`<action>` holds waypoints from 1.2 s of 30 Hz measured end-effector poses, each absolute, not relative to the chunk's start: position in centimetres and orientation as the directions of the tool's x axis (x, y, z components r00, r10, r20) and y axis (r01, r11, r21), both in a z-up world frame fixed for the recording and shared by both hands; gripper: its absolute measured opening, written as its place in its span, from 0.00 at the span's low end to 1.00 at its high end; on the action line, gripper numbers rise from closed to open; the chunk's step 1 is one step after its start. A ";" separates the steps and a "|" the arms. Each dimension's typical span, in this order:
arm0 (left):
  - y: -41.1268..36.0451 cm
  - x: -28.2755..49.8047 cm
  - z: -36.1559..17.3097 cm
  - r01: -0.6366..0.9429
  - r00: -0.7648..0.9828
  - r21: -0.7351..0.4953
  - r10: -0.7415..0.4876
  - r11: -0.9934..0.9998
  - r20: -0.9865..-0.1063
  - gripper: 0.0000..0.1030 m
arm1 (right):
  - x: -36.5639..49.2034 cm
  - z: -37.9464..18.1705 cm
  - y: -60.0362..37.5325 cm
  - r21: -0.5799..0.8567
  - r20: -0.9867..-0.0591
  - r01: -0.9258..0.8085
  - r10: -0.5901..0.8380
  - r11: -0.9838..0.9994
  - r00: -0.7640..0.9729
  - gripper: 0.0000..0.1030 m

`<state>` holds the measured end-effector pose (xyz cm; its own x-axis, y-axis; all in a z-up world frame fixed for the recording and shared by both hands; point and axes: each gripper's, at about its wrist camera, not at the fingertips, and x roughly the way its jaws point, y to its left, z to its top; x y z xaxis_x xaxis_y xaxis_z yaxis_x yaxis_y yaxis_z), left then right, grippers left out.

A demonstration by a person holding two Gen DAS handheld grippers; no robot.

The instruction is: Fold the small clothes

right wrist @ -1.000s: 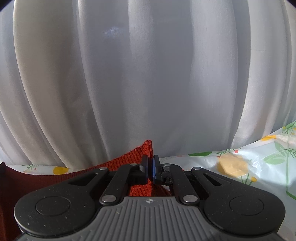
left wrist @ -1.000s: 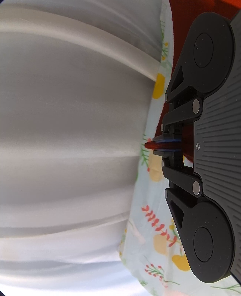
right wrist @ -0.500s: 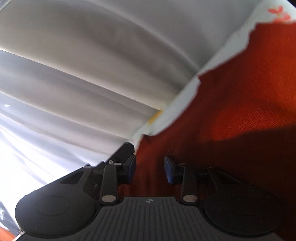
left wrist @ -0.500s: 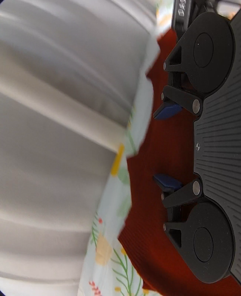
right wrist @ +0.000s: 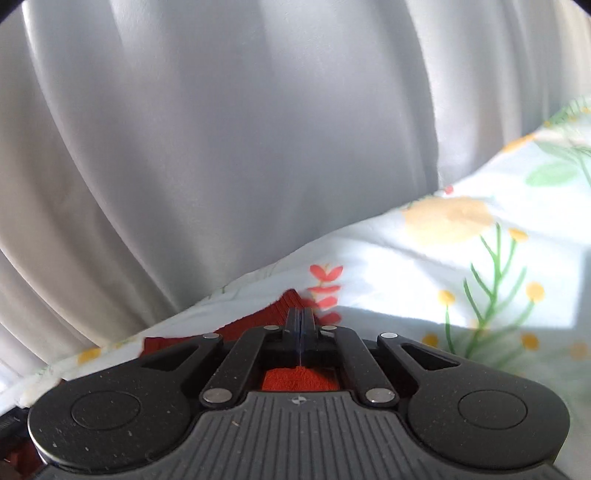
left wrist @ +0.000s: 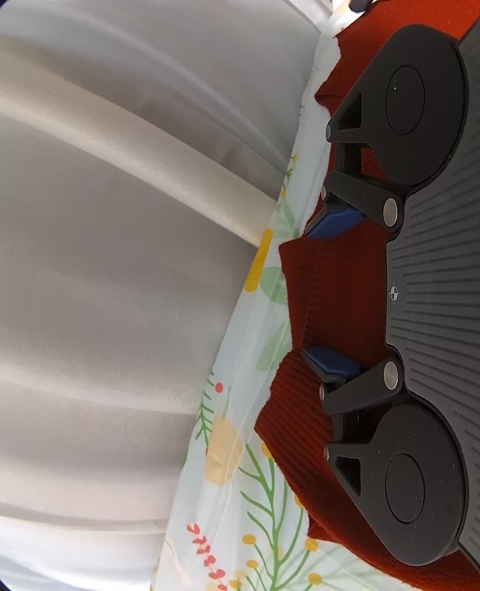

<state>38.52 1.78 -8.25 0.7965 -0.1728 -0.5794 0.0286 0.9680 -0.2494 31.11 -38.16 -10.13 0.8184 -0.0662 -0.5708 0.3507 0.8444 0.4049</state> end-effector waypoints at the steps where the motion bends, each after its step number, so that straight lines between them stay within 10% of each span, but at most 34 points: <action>1: 1.7 38.4 -8.2 0.028 0.797 -0.250 -0.173 0.968 -0.579 0.69 | 30.2 -9.3 -36.8 0.366 -0.546 0.323 -0.079 0.873 0.834 0.05; 8: 2.4 37.2 -7.7 0.019 0.793 -0.196 -0.134 0.980 -0.594 0.72 | 25.4 -7.9 -28.2 0.237 -0.507 -0.052 0.170 0.970 0.845 0.27; 14: 6.4 33.5 -7.0 -0.108 0.827 -0.095 0.036 0.990 -0.561 0.79 | 23.6 -9.5 -31.6 0.073 -0.557 0.089 -0.033 0.993 0.830 0.07; 22: 11.3 27.9 -5.6 -0.328 0.783 -0.204 0.145 0.922 -0.604 0.79 | 20.8 -9.2 -34.8 0.002 -0.603 0.293 -0.232 0.956 0.763 0.14; 33: 12.9 21.8 -5.9 -0.386 0.692 -0.126 0.197 0.914 -0.694 0.81 | 16.3 -8.4 -33.0 0.017 -0.616 0.259 -0.194 0.966 0.764 0.24; 36: 15.5 20.8 -5.5 -0.416 0.686 -0.285 0.092 0.864 -0.722 0.80 | 15.1 -7.1 -32.4 0.067 -0.589 0.204 -0.126 0.977 0.798 0.25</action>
